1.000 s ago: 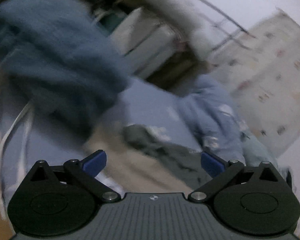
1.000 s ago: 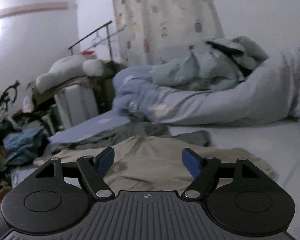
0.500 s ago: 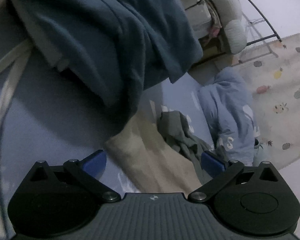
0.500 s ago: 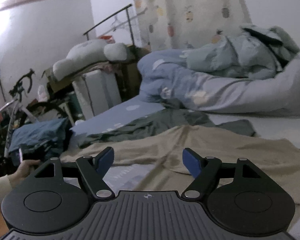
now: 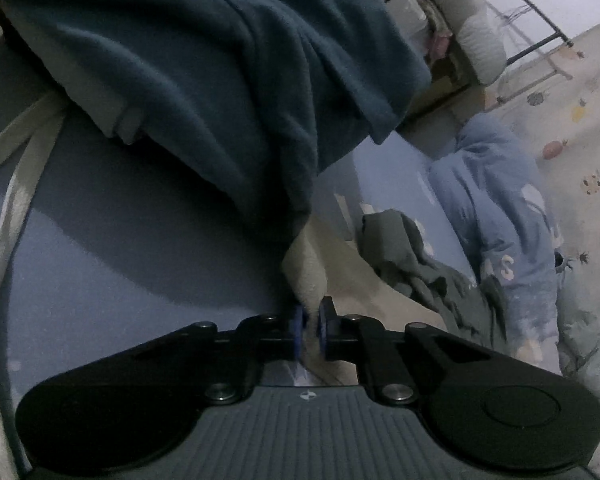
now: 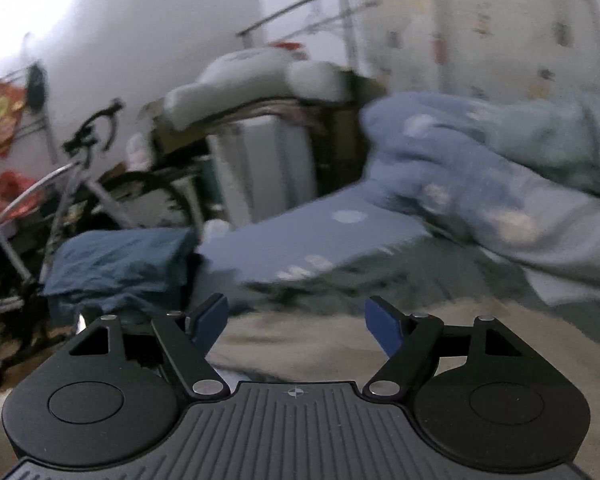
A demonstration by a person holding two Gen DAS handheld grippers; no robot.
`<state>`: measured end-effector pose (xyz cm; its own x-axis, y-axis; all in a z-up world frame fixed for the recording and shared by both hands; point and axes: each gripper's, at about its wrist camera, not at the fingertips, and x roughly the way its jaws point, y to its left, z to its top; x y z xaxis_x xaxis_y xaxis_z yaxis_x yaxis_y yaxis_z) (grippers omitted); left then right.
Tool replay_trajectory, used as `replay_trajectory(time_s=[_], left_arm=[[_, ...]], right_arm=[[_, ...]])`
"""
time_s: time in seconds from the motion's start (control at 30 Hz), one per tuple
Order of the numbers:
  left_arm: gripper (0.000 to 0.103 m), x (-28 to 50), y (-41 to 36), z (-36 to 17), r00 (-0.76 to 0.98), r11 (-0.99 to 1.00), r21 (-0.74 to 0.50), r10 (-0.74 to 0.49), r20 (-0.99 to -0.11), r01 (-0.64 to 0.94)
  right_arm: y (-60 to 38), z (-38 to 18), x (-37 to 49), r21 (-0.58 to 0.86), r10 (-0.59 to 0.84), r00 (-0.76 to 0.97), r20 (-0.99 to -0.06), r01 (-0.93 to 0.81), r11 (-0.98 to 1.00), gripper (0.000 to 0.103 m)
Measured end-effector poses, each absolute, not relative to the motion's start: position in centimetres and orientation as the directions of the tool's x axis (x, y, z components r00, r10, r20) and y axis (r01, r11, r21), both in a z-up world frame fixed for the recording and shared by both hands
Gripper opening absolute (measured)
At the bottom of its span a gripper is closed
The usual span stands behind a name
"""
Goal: Fold clothes
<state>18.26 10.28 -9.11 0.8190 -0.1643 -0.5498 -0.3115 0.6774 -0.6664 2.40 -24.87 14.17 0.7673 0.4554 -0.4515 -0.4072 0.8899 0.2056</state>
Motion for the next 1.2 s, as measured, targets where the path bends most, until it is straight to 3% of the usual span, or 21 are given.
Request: replay_trajectory(time_s=[0.13,0.33,0.53,0.73,1.0,1.07,1.2], left_arm=[[0.009,17.2,6.9,-7.5,0.857,0.811,-0.54,-0.1,-0.506,-0.224],[0.009,17.7,1.8,-6.6,0.874,0.904,-0.42,-0.136,-0.466,-0.084],[0.009,17.2,-0.4,-6.6,0.879,0.935,-0.355,-0.151,-0.453,-0.023],[0.009,16.9,-2.0,-6.2,0.886,0.963,-0.27,-0.144,-0.44,0.022],[0.01,17.1,-5.5,-5.9,0.878,0.982,-0.135,-0.182,-0.443,0.135],[0.019,16.9,-6.0,-5.7,0.877,0.981,-0.111,-0.189,-0.442,0.156],[0.034,16.2,-7.0,-5.4,0.883,0.979,-0.067,-0.204,-0.423,0.194]], right_arm=[[-17.9,14.7,6.9,0.21,0.545,0.685,-0.483,-0.514,0.832,0.079],[-9.1,11.8,12.9,0.204,0.575,0.543,-0.612,-0.594,0.778,0.079],[-5.4,7.5,17.5,0.215,0.511,0.463,-0.724,-0.553,0.805,0.079],[-6.1,4.5,20.9,0.394,0.526,0.406,-0.747,-0.368,0.842,0.078],[-5.3,2.6,21.4,0.243,0.363,0.387,-0.847,-0.326,0.914,0.077],[-5.8,2.0,22.1,0.237,0.34,0.388,-0.857,-0.289,0.927,0.075],[-7.1,1.1,22.7,0.211,0.296,0.389,-0.872,-0.247,0.946,0.058]])
